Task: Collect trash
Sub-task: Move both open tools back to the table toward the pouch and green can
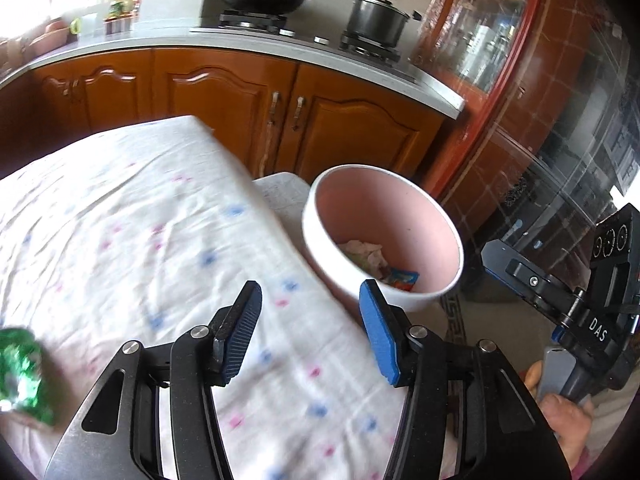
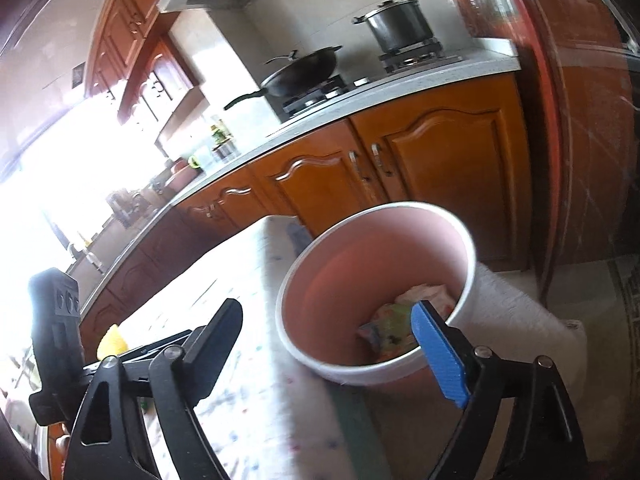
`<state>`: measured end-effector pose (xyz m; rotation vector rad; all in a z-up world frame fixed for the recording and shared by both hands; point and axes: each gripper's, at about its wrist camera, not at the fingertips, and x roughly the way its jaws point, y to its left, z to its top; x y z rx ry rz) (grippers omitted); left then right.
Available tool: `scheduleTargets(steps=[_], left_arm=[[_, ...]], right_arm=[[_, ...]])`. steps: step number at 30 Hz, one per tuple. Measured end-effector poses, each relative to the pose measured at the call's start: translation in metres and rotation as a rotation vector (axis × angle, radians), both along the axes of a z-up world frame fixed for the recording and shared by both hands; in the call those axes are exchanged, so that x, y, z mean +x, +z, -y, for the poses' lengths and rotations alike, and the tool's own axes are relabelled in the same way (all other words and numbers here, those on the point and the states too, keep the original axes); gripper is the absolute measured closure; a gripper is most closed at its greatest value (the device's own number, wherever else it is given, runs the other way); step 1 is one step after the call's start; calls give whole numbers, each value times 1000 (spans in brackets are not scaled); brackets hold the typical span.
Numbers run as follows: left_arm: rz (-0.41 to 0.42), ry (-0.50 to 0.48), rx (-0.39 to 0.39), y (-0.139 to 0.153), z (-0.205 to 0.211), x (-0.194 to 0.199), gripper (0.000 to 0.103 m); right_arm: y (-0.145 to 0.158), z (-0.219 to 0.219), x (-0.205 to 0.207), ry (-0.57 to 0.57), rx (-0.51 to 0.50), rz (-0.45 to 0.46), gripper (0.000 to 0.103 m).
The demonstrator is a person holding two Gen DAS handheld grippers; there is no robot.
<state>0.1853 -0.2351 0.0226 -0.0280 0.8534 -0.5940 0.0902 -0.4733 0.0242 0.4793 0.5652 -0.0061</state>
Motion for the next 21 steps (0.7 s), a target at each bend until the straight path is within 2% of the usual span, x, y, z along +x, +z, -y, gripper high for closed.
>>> scheduleTargets(steps=[21], left_arm=[[3,262,-30,-9,-156,-44,47]], right_arm=[[-18,-102,0,195,36,-46,13]])
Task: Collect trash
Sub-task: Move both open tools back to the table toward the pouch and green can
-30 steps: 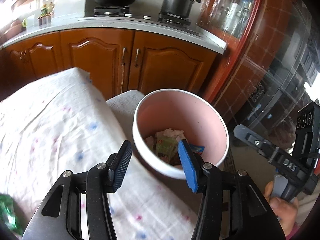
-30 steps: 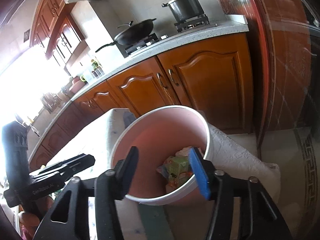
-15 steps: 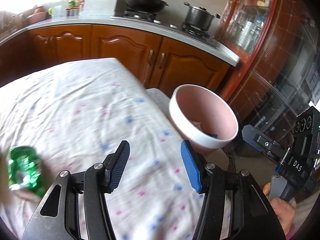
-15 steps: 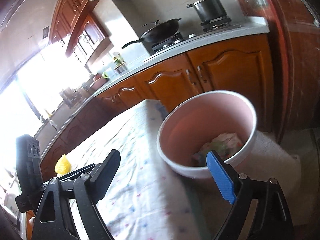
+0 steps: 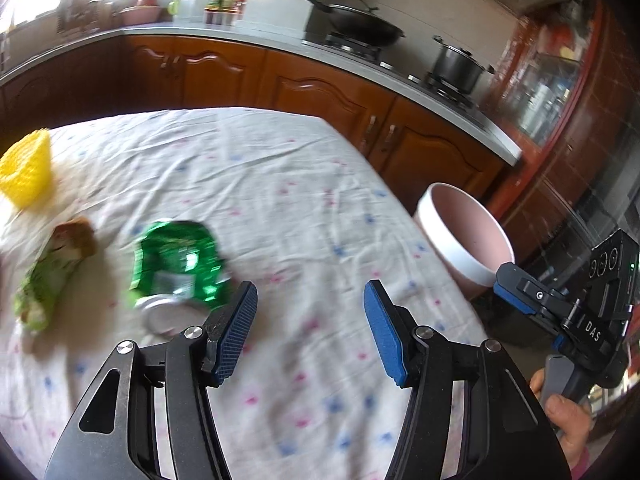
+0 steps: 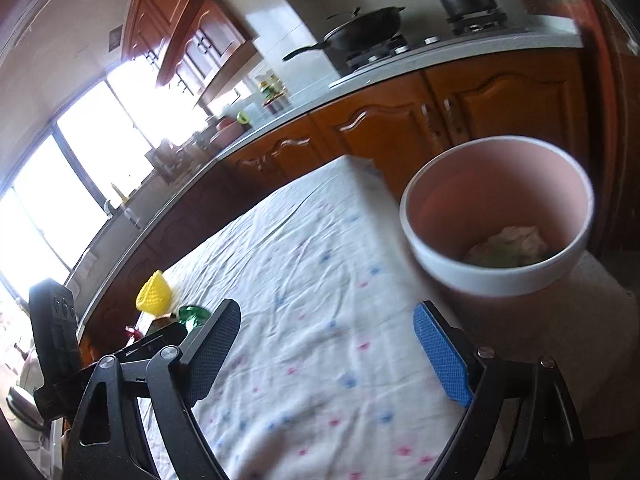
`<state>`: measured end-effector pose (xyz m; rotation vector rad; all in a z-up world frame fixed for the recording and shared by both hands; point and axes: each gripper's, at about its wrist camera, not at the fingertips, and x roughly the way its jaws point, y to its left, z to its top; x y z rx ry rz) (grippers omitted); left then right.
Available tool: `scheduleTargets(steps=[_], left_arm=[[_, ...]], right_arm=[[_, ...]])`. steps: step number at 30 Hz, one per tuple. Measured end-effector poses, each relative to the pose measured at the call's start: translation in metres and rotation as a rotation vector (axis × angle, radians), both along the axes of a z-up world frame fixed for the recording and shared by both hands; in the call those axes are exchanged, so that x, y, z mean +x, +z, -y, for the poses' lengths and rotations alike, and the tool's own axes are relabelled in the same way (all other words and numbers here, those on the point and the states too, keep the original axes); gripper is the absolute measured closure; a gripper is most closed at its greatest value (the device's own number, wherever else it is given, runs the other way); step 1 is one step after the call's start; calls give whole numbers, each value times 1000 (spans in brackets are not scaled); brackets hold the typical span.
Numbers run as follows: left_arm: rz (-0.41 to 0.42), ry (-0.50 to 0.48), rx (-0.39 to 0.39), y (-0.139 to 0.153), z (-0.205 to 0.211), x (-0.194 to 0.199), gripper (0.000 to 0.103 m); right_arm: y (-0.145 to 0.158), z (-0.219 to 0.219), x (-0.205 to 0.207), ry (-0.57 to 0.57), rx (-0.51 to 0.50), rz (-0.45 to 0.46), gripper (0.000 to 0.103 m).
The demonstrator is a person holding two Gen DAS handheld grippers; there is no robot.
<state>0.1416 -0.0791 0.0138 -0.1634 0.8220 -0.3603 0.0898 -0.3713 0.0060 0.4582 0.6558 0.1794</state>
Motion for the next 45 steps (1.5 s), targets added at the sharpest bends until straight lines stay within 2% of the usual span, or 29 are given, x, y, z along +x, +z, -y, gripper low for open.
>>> scheduleTargets(steps=[19,34,45], left_arm=[[4,156,22,-7,-88,-27,47],[8,281,45,-6,-148,-12,47],[-30,250,184,-18,-154,28,47]], right_arm=[[-11,-93,22,199,2,-46,13],[-17,-139,53,293,28,-79,13],[-30,-161,79,332,68,-126,13]])
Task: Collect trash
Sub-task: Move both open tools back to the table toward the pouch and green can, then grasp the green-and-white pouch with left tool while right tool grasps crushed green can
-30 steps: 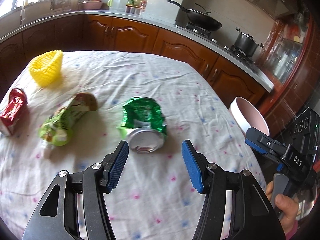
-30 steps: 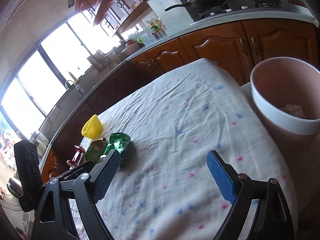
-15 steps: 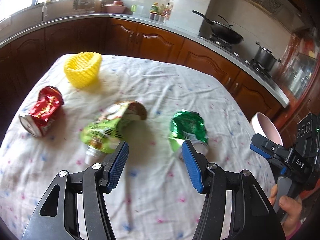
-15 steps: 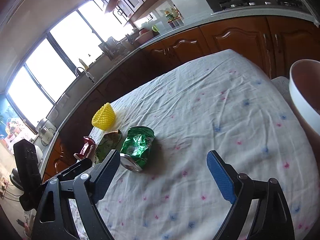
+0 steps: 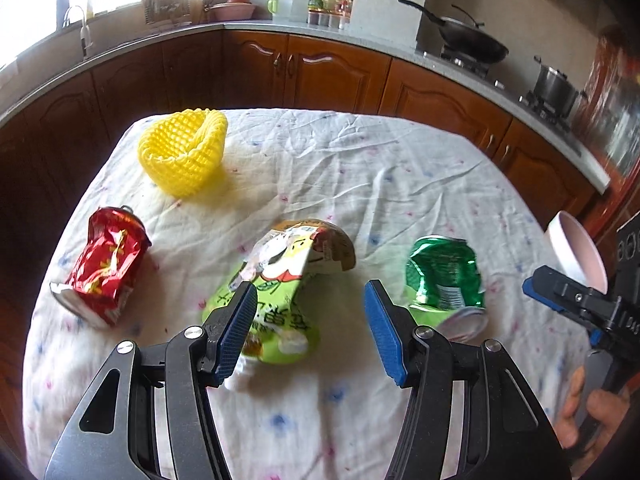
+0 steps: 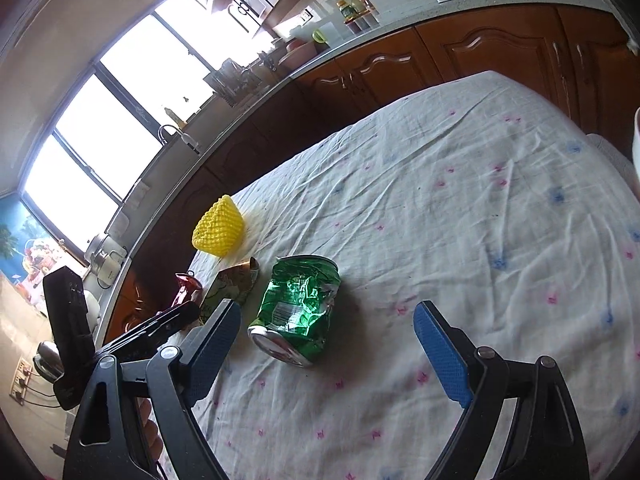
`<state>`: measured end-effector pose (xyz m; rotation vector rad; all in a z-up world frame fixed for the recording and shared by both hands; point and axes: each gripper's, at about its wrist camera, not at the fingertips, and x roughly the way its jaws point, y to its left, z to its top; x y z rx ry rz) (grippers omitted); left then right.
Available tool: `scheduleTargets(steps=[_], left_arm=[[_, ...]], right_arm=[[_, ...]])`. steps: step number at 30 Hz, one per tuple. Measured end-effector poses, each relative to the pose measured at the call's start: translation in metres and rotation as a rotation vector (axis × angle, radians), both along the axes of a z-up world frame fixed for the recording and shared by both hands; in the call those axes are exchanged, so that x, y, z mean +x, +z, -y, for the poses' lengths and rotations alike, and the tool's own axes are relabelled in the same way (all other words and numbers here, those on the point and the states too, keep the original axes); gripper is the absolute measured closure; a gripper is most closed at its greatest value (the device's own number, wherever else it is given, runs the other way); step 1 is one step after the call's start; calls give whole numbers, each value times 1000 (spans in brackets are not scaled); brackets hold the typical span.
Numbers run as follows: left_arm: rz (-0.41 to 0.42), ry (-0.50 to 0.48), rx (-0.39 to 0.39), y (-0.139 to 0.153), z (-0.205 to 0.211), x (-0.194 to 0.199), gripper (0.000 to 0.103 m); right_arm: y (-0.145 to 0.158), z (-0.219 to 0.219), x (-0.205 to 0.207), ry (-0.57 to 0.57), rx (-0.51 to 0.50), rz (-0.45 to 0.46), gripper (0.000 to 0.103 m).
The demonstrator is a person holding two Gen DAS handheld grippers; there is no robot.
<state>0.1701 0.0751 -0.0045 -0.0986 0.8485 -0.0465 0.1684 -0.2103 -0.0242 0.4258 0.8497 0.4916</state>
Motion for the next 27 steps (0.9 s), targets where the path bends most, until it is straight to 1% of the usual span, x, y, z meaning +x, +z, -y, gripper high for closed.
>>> scheduleTargets(steps=[5,8,10,12,14,15,16,17,18,19,20,22,25,27], left_arm=[[-22,6,1,-9,-5,11,47],[-40,-5,-13,-14,-7,15,47],[-49,-13,-19,-15,-5,17,48],[-49,-16,-2,-16,-4,18,55],[-53,-24,8,-17,-2,19,72],[-55,-26,11,-17,-2,20,77],[-57,-30,16,-18,-1,21,81],[-55,-36,20,-17,-1,21,83],[-53,-40,26,-17,0,20,84],[-49,-43,34,-16,2,19,86],[-45,-47,40,-15,3,18,88],[-39,-52,39,-12,4,17,90],[-24,-59,13,-5,3,14,93],[-19,-64,-18,1,3,12,94]], right_arm=[[-8,-8,10,15,8,-25,14],[-15,-13,15,25,7,-43,14],[-20,-17,19,31,6,-56,17],[-24,-21,23,40,3,-72,21],[-28,-26,26,52,1,-86,26],[-29,-27,27,57,-2,-87,32],[-30,-29,27,63,-8,-88,41],[-30,-31,28,70,-10,-91,48],[-31,-32,29,78,-13,-97,65],[-32,-34,29,86,-23,-107,78],[-32,-34,28,89,-19,-102,79],[-28,-34,25,93,-25,-87,86],[-19,-32,19,94,-25,-60,89],[-13,-29,14,89,-32,-41,89]])
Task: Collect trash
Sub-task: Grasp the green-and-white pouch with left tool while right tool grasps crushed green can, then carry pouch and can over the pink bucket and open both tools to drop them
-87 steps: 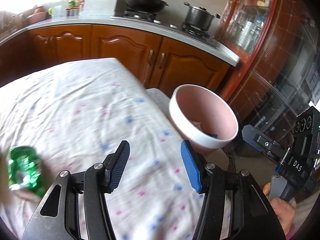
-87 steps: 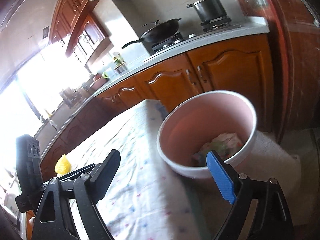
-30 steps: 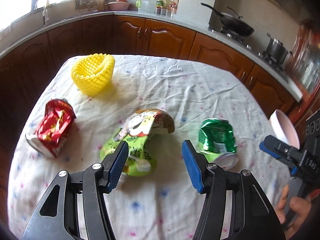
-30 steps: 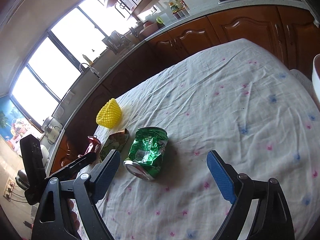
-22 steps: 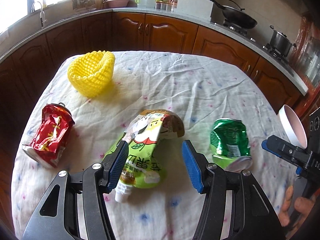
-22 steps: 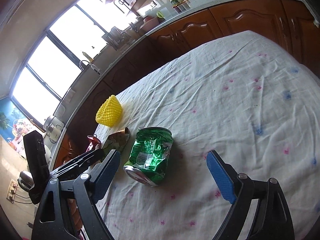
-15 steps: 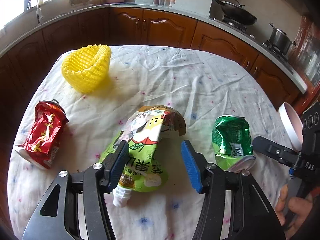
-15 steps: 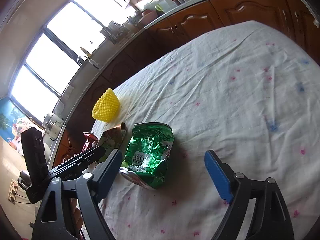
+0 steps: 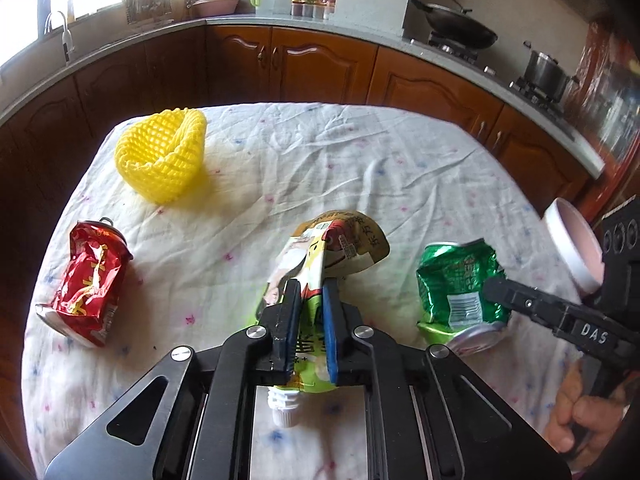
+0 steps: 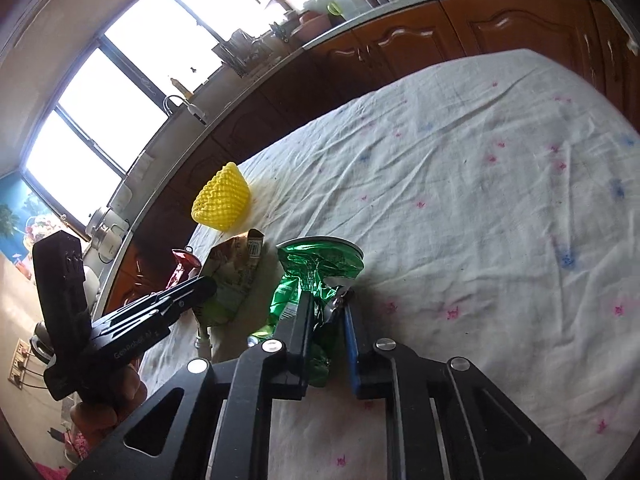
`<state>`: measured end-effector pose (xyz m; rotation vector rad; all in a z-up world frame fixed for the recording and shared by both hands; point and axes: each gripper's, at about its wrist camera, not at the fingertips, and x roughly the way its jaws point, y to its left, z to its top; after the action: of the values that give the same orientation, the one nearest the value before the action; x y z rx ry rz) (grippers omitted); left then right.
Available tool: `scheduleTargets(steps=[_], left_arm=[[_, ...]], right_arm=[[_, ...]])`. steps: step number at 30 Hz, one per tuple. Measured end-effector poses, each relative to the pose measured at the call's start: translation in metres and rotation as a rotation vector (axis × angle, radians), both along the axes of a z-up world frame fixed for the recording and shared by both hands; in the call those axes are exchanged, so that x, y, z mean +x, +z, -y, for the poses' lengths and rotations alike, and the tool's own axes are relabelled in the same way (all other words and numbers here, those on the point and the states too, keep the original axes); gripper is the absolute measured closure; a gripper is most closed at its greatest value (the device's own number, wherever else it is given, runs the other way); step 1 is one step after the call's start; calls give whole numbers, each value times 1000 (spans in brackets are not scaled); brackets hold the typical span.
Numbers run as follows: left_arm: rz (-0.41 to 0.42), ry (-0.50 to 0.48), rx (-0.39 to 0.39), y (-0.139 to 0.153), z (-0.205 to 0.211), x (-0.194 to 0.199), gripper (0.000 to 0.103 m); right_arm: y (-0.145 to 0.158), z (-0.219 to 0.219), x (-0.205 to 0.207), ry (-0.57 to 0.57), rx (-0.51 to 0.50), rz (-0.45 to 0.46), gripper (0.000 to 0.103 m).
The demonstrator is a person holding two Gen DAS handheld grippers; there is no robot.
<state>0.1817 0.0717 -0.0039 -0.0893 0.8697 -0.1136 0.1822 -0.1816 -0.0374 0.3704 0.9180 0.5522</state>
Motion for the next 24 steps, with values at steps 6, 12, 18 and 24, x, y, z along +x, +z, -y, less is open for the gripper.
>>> scheduleTargets(steps=[6,12,18,24], left_arm=[[31,-40,-50,17,17,-12,95],[56,-102,-68,30,52,-22,95],[73,-172,-89,40,89,-28,95],[72,-238,-113,45,126,-31,95]], right_arm=[[14,21,-16,-37,21,39,90],[33,59,-36,-103,35,90,90],[46,98,-53,-176,36,123,90],[52,140,-71,-264,23,146,90]])
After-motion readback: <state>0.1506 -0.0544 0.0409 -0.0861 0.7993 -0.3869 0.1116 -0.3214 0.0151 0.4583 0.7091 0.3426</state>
